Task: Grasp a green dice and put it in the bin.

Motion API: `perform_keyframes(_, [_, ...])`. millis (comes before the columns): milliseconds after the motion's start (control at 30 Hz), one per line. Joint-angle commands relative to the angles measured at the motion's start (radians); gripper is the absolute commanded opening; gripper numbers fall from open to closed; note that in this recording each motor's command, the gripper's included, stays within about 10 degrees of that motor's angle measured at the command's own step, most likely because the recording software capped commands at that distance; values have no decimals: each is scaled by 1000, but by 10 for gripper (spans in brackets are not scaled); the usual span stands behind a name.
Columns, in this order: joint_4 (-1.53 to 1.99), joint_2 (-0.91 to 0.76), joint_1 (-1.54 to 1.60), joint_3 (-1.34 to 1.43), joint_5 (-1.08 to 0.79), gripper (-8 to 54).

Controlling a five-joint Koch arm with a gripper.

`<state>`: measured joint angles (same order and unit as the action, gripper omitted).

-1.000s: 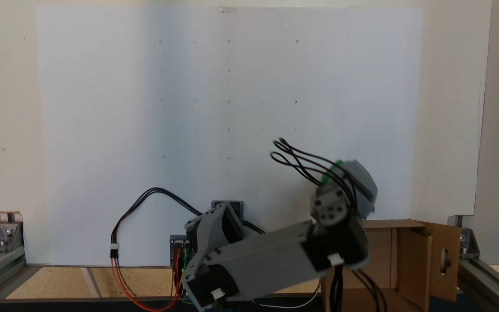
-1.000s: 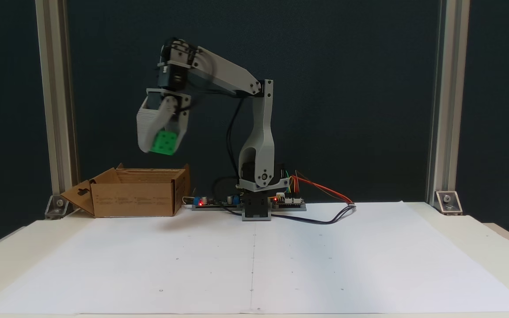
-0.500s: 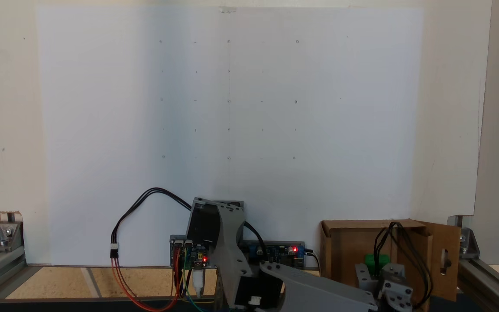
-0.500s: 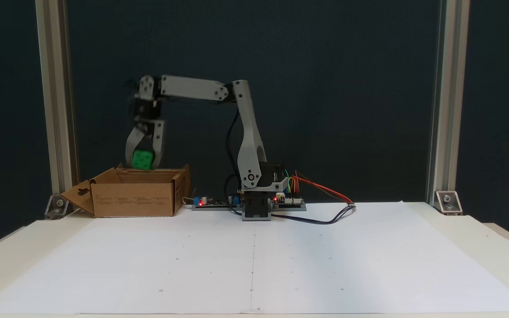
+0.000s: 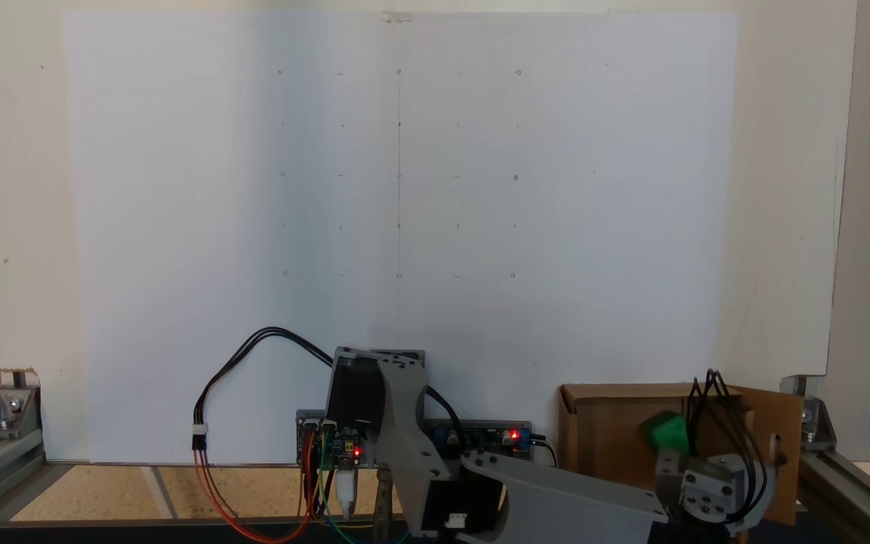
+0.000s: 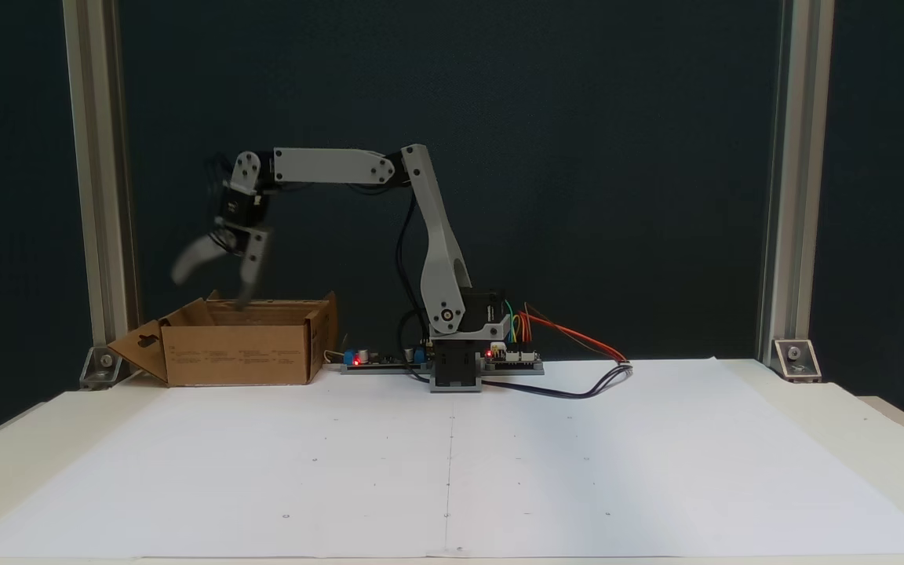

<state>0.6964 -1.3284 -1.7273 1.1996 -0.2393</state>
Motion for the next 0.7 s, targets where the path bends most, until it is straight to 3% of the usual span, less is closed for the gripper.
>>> perform_keyframes(0, [-80, -147, 103, -41, 150, 446])
perform_keyframes(233, [-106, -364, 589, -20, 193, 440])
perform_keyframes(667, [-143, -739, 1531, 535, 264, 446])
